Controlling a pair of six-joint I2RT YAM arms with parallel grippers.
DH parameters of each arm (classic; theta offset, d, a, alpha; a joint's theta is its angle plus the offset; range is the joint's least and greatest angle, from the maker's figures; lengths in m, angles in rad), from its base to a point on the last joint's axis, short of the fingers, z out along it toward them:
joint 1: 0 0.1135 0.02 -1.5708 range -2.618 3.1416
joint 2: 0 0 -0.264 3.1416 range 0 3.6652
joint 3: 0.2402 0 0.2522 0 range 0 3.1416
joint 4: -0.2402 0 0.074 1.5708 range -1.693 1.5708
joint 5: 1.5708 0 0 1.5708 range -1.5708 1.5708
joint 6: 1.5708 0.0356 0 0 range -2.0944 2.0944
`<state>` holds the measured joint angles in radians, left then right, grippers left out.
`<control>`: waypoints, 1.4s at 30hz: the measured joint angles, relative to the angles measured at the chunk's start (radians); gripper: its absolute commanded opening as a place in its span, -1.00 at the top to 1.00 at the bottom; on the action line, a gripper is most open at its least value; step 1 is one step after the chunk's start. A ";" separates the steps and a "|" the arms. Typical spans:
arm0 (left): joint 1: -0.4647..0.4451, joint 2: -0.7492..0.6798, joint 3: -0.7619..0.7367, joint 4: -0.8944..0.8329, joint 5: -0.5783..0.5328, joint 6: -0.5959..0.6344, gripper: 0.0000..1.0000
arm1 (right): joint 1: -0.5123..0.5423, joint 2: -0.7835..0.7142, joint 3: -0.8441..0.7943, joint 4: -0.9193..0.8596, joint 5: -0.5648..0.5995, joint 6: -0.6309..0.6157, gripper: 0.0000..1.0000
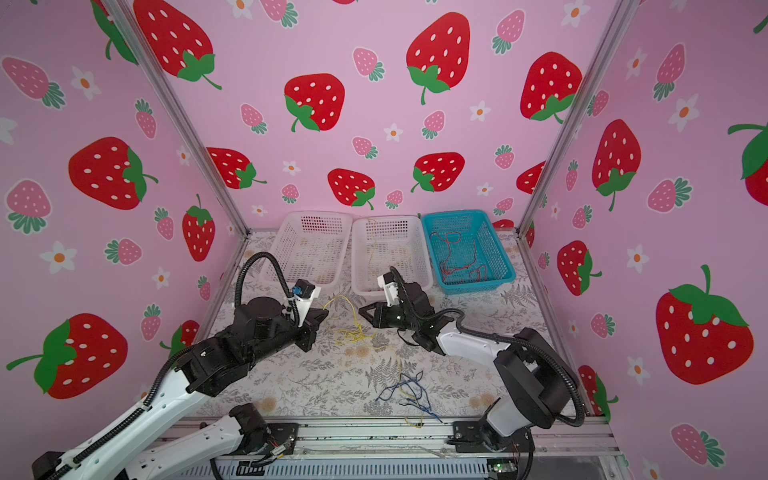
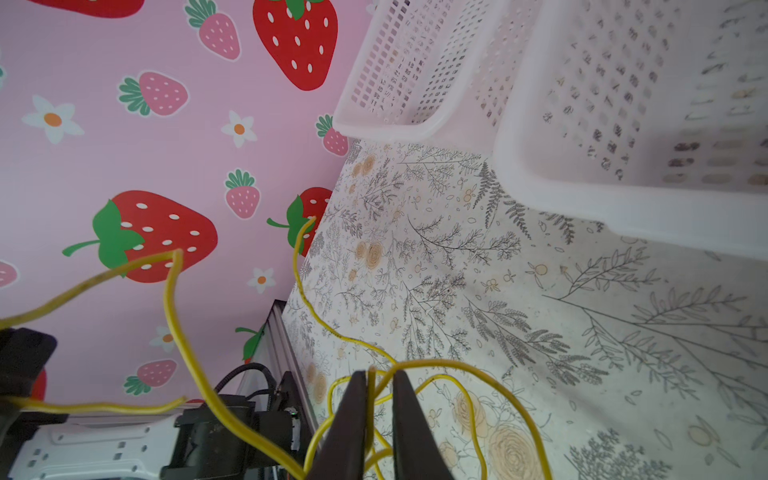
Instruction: Untangle the cables
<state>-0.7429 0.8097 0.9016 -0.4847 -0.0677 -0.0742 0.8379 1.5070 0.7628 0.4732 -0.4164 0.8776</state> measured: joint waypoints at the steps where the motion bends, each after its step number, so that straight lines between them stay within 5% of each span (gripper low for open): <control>1: 0.000 0.000 0.000 -0.001 -0.003 0.000 1.00 | 0.000 -0.013 0.000 -0.014 0.014 -0.009 1.00; 17: -0.003 -0.238 -0.009 -0.049 -0.071 -0.033 1.00 | -0.119 -0.151 -0.253 0.036 0.131 -0.063 1.00; 42: -0.003 -0.174 0.212 -0.111 -0.074 -0.093 1.00 | -0.231 -0.219 -0.373 0.025 0.141 -0.157 1.00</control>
<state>-0.7460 0.6357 1.1133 -0.5957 -0.1413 -0.1673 0.6067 1.2877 0.3893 0.4980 -0.2756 0.7208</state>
